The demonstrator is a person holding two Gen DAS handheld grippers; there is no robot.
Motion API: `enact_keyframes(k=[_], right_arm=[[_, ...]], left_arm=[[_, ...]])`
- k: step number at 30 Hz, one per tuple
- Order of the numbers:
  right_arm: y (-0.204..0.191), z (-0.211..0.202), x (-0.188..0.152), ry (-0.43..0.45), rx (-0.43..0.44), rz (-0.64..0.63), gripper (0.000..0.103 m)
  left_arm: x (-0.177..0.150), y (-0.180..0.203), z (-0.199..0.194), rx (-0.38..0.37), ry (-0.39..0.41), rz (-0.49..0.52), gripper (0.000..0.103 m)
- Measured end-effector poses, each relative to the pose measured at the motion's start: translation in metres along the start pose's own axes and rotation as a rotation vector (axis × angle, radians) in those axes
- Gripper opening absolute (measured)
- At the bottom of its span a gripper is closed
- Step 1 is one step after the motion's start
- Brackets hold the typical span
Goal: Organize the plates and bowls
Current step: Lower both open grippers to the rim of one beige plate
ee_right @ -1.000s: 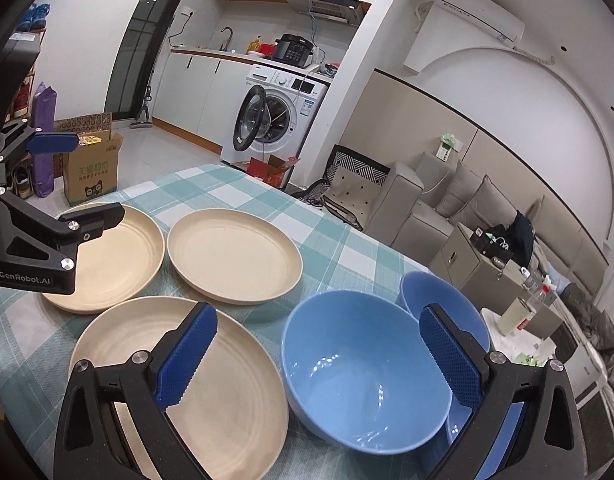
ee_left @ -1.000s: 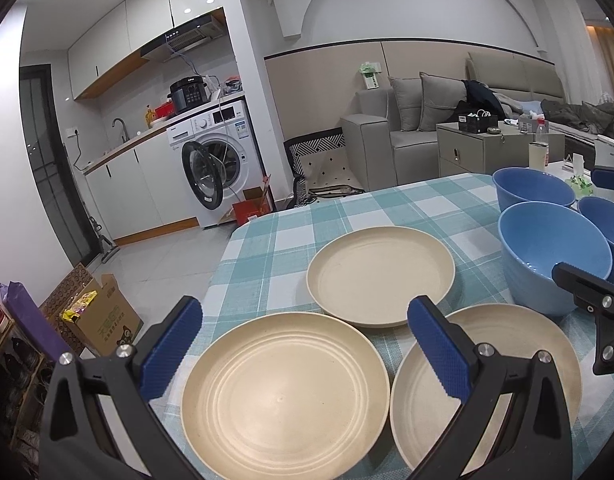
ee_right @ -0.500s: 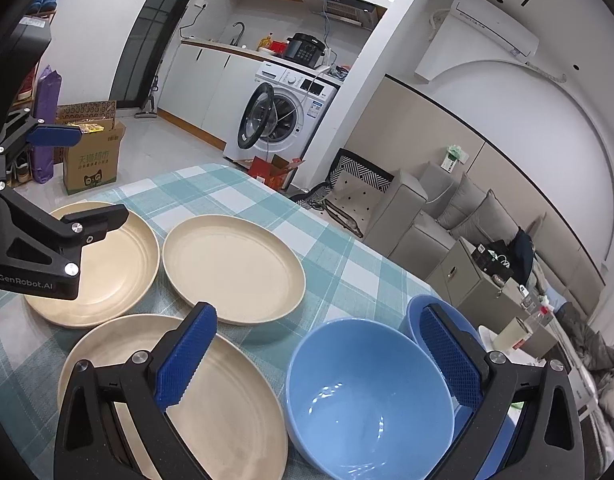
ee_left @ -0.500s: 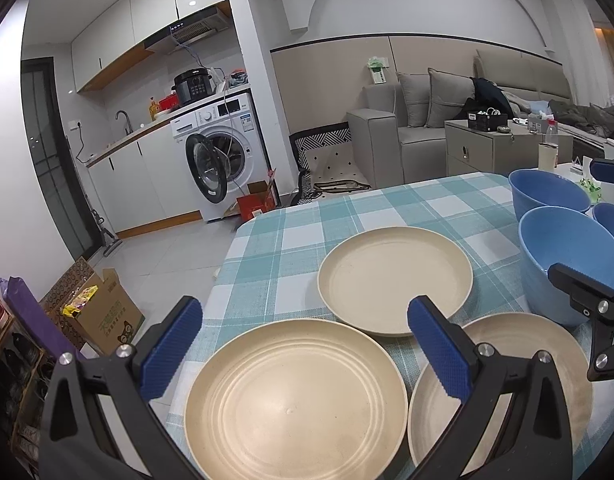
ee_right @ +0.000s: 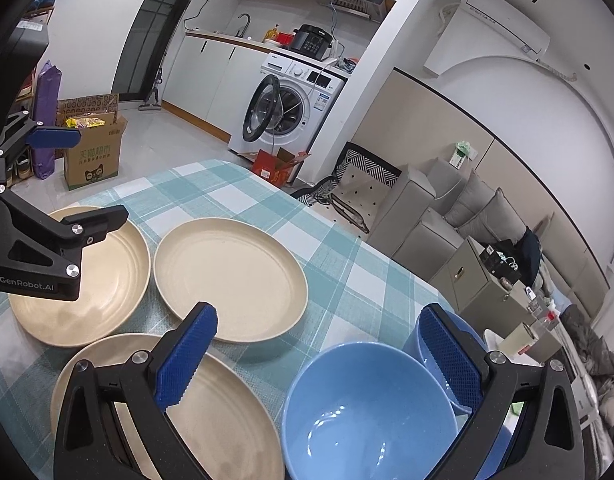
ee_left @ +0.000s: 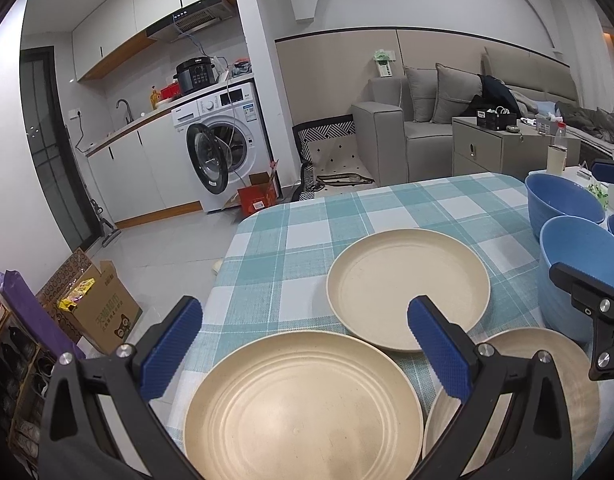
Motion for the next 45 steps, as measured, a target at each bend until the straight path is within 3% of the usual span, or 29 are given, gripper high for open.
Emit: enact_keyframes(k=[24, 45], right_arm=[[0.011, 0.045, 0.033, -0.060, 0.027, -0.002, 0.103], [0.007, 0.091, 0.032, -0.161, 0.117, 0.013, 0.103]], left_arm=[[0.016, -0.009, 0.034, -0.032, -0.038, -0.029, 0.103], [0.012, -0.003, 0.072, -0.060, -0.119, -0.031, 0.103]])
Point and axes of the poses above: each gripper's, at about its wrist camera, not at the fingertips, and z roughly the way its jaws point, y to its right, x to its top, the point moved 9 cm from there along z, roughly the way its jaws point, and after that the axes turned 10 degrees about z, right-handed, at the moved point
